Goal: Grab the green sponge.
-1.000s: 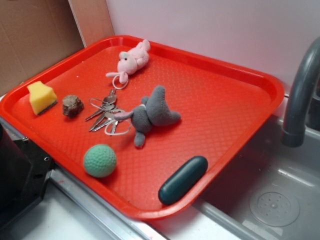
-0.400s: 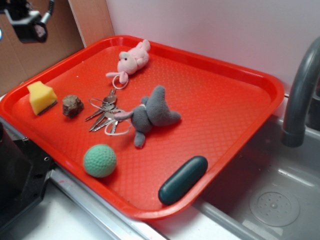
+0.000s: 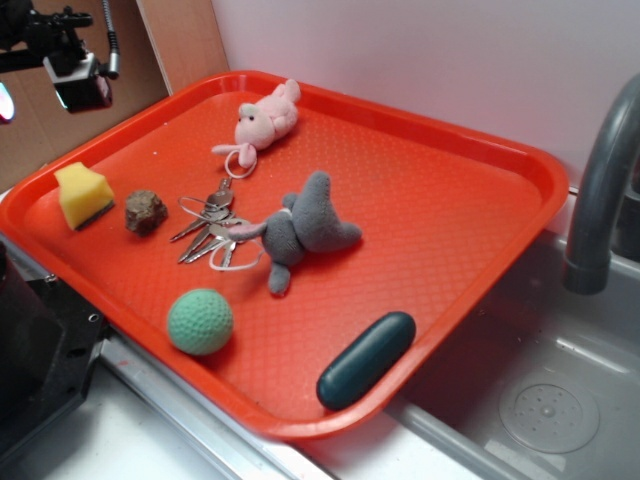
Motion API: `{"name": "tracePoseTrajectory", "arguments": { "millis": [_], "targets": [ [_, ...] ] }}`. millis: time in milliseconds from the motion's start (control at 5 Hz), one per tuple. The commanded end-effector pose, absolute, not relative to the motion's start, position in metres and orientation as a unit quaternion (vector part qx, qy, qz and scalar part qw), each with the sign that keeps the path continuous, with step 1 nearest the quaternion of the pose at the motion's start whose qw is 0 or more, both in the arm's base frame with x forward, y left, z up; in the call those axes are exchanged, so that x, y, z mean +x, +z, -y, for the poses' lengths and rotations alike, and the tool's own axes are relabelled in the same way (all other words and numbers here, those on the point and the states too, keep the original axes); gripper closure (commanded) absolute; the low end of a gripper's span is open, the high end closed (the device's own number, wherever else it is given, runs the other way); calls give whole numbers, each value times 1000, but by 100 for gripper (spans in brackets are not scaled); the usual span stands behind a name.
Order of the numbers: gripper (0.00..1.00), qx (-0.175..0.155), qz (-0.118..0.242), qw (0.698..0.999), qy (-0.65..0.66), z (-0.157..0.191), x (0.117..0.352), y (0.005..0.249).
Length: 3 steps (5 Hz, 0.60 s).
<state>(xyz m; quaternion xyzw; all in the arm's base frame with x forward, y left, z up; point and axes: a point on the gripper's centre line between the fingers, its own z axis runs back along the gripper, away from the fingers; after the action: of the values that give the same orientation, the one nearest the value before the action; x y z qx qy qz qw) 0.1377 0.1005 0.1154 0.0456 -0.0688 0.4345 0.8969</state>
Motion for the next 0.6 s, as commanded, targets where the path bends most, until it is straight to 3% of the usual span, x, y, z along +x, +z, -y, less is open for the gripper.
{"name": "tracePoseTrajectory", "arguments": {
  "millis": [0,400],
  "targets": [
    [0,49,80,893,441,-105,131,122],
    [0,55,58,829,553,-126,142,69]
  ]
}}
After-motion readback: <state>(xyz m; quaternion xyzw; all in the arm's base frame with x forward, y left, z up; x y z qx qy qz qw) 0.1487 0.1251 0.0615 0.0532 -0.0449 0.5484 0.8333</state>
